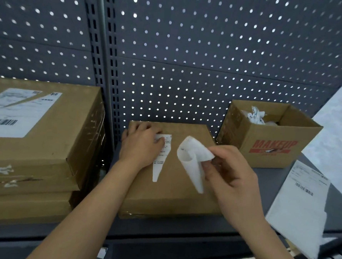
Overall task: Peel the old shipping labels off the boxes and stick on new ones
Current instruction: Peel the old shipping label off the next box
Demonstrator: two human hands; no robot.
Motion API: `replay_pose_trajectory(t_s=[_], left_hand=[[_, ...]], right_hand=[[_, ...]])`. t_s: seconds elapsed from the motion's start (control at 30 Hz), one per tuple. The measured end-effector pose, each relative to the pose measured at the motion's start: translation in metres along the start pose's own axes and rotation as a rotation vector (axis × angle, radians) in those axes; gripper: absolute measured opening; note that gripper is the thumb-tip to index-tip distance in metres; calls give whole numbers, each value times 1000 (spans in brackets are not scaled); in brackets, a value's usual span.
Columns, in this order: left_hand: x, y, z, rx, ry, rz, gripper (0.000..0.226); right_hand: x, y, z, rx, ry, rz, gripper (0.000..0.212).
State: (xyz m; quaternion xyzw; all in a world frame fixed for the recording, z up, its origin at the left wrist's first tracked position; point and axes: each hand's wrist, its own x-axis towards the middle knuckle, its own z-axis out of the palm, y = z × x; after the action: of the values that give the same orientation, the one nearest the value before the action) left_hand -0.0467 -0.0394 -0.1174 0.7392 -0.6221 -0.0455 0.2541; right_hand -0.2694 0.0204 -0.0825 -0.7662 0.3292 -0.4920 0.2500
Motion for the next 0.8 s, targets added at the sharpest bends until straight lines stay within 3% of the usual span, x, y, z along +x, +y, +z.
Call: replay_pose_trajectory(t_s=[0.1,0.2,0.3,0.37,0.43,0.8], left_hand=[[0,1,0,12,5,2,40],[0,2,0,6,6,0,40],[0,2,-1,-10,3,-12,40],[0,3,-1,-19,2,-16,40],[-1,3,-2,-30,5,-17,39],[1,1,-4,-72,16,-39,37]], right_hand=[[8,1,-9,88,-5,174,29],[15,3,-13,166,-39,274,17],[24,9,-10,282,-60,375,46],[33,10,-5,338,-58,448,49],[44,12,0,246,-48,477,52],[93,50,32,20,-120,368,11]])
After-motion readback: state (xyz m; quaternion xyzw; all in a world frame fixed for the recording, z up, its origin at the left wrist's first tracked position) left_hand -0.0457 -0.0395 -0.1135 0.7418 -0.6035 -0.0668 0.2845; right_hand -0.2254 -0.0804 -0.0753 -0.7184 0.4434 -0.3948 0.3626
